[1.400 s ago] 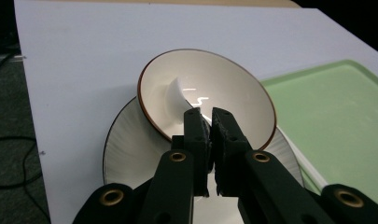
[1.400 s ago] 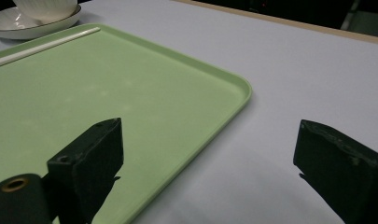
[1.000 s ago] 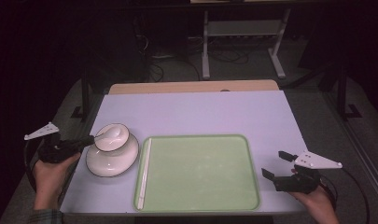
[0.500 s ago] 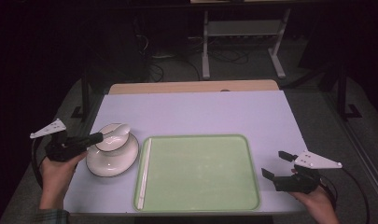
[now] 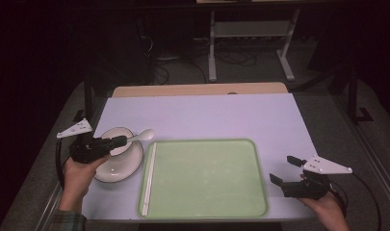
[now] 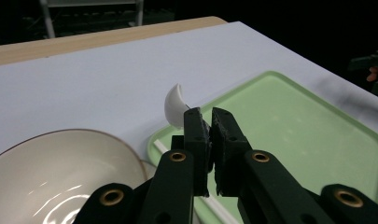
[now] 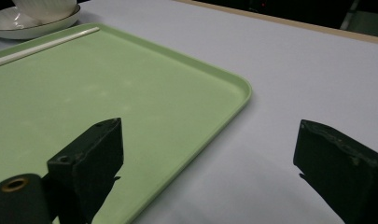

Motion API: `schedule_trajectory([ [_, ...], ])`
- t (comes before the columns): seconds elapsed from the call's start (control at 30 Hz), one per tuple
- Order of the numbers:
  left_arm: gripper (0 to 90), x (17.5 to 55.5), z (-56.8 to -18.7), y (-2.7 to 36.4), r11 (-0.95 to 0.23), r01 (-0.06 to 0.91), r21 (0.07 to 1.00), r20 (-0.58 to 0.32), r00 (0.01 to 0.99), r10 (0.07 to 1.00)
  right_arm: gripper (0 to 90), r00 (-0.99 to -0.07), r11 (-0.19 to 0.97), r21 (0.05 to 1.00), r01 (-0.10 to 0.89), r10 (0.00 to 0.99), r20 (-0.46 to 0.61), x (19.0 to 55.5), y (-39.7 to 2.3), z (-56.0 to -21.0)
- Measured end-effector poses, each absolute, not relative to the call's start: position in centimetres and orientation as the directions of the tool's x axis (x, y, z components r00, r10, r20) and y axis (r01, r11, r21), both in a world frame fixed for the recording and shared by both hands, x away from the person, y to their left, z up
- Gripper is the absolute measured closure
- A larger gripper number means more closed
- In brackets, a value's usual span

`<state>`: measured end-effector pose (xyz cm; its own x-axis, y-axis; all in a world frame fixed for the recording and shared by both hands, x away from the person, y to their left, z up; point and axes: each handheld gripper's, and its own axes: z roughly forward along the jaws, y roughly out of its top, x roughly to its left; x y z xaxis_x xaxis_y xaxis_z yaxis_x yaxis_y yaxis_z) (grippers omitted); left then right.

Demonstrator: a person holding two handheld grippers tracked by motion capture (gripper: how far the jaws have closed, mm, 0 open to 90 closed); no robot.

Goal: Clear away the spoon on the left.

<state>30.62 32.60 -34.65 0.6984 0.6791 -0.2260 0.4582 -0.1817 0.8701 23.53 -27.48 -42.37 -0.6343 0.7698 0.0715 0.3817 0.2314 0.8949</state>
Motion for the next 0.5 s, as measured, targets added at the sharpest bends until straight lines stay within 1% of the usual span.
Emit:
schedule_trajectory([
  [0.37,85.4,32.0,-35.1,28.7,-0.234,0.456,0.859,-0.228,0.748,0.624,7.7,-0.634,0.231,0.896,0.379,0.77,0.07,23.5,-27.6,-42.3],
  [0.5,85.4,32.8,-35.9,26.8,-0.251,0.465,0.849,-0.239,0.762,0.602,7.7,-0.634,0.229,0.897,0.378,0.77,0.071,23.4,-27.6,-42.3],
])
